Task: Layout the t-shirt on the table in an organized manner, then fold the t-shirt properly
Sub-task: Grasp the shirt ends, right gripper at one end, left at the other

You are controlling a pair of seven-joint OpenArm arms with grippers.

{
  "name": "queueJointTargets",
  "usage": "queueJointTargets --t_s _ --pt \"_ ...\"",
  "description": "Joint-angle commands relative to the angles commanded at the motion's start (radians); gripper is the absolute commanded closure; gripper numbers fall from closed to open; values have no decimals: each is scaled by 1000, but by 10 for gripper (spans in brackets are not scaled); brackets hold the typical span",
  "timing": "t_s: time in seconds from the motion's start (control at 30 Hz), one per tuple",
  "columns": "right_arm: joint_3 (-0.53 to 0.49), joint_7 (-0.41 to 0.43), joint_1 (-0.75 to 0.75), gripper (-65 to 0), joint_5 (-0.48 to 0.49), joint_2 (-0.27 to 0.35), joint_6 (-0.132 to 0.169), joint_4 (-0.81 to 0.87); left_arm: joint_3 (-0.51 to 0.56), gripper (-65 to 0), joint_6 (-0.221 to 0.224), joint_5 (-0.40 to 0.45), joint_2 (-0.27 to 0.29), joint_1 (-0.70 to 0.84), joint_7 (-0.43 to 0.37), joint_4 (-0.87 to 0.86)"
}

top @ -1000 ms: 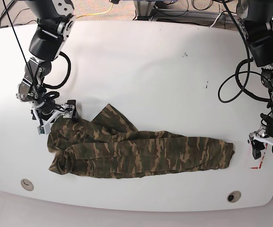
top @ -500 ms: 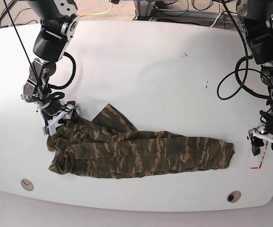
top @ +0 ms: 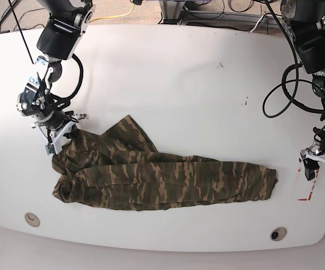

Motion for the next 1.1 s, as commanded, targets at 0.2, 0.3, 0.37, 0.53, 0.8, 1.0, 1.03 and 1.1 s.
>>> queueJointTargets --t_s 0.2,0.3,0.37,0.53,0.8,1.0,1.03,1.1 --pt "0 -160 -81 -2 0 0 0 284 0 -446 0 -2 0 34 8 0" --pt "-2 -219 -106 -2 2 0 0 402 2 -446 0 -2 2 40 38 0" --pt "-3 -252 -110 -2 2 0 0 454 5 -446 0 -2 6 41 51 0" --pt "2 -305 -95 -2 51 8 21 493 58 -446 -2 -2 41 40 51 -3" --pt "0 -308 -8 -2 118 49 21 493 155 -446 -2 -2 89 34 51 -2" --pt "-3 -310 87 -2 127 109 21 493 192 -446 -2 -2 107 20 51 0" --pt "-3 -310 114 -3 127 121 21 491 201 -446 -2 -2 107 18 51 0" --pt "-5 -310 161 -5 127 138 21 491 215 -446 -2 -2 109 17 51 5"
